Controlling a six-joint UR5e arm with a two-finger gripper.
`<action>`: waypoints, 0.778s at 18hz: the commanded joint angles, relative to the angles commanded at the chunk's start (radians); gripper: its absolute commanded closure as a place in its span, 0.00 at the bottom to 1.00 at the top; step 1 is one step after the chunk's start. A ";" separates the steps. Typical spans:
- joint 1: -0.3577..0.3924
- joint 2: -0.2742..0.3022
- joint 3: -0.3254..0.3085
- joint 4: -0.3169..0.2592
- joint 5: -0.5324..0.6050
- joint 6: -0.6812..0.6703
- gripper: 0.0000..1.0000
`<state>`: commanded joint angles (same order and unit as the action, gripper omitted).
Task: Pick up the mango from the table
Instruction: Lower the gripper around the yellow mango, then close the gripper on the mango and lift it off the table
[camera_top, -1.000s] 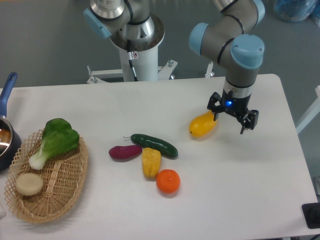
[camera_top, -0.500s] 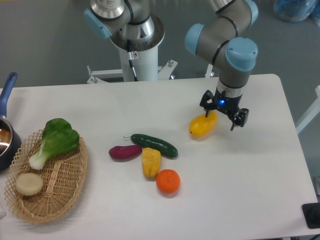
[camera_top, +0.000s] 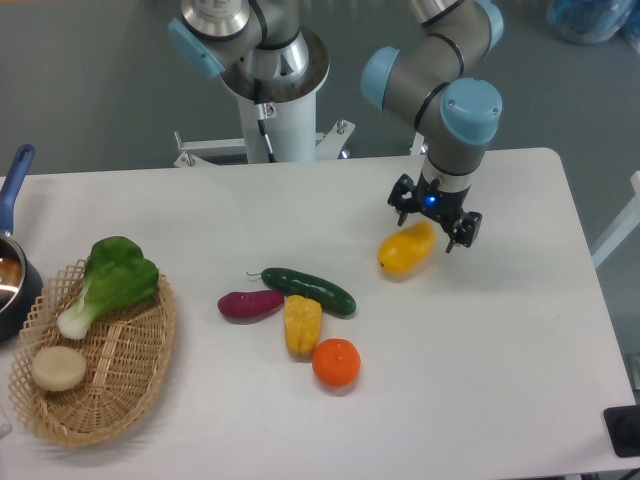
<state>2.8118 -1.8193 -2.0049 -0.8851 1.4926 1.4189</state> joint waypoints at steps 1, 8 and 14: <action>-0.003 -0.003 -0.002 0.000 0.000 -0.002 0.00; -0.014 -0.037 -0.009 0.012 0.002 -0.014 0.00; -0.032 -0.063 0.006 0.015 0.000 -0.028 0.00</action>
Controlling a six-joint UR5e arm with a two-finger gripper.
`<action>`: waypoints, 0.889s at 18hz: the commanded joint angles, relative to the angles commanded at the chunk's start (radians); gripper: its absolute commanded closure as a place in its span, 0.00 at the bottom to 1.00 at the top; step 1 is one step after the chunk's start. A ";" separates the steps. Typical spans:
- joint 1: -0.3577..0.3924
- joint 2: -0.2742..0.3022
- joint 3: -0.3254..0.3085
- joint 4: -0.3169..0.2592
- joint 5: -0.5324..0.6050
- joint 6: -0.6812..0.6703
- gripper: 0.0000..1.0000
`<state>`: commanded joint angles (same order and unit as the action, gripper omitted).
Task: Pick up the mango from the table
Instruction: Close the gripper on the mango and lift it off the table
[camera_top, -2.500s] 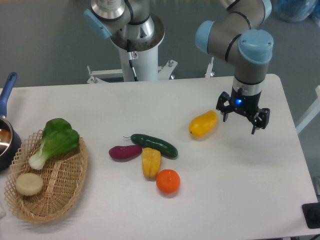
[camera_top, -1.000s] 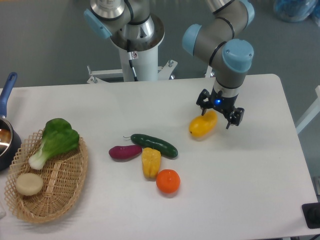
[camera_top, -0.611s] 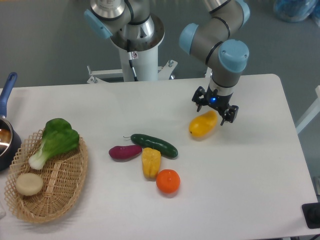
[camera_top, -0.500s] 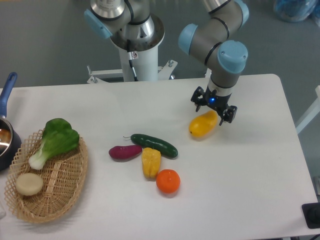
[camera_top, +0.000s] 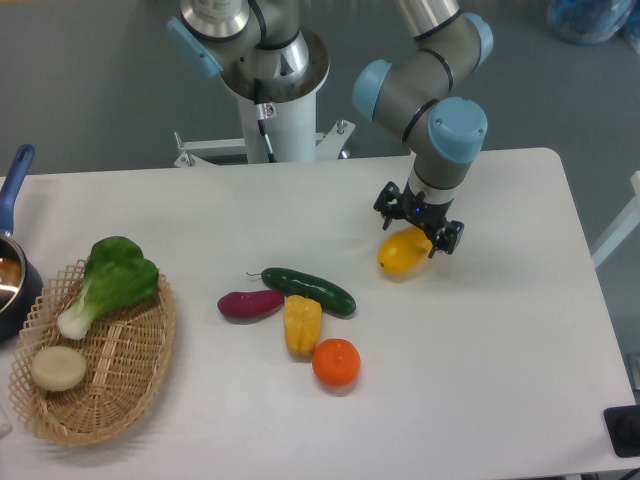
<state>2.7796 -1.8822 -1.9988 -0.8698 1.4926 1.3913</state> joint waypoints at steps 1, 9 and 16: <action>0.000 -0.006 0.002 0.000 0.002 0.000 0.07; 0.000 0.000 0.018 0.000 0.002 0.008 0.53; 0.003 0.006 0.126 -0.002 -0.002 0.002 0.51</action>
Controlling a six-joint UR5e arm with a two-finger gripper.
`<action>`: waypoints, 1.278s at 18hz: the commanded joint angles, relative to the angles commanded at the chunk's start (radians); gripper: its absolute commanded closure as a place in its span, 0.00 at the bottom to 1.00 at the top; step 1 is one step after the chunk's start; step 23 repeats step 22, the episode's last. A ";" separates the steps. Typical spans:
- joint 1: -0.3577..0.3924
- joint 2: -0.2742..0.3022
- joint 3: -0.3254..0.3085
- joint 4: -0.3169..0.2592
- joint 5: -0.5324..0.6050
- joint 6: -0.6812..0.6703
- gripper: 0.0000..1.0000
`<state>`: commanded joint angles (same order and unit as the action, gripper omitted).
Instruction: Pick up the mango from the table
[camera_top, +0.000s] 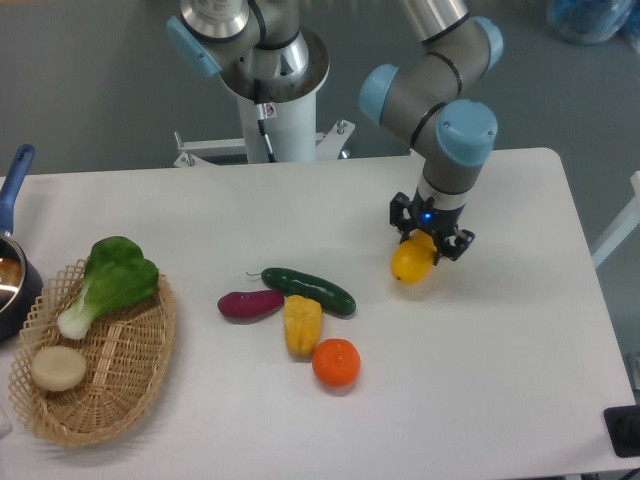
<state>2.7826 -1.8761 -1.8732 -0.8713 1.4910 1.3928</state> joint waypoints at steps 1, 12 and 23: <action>0.003 0.000 0.021 -0.003 0.002 0.002 0.51; -0.002 -0.002 0.143 -0.012 0.003 -0.037 0.57; -0.020 -0.006 0.164 -0.015 0.057 -0.067 0.57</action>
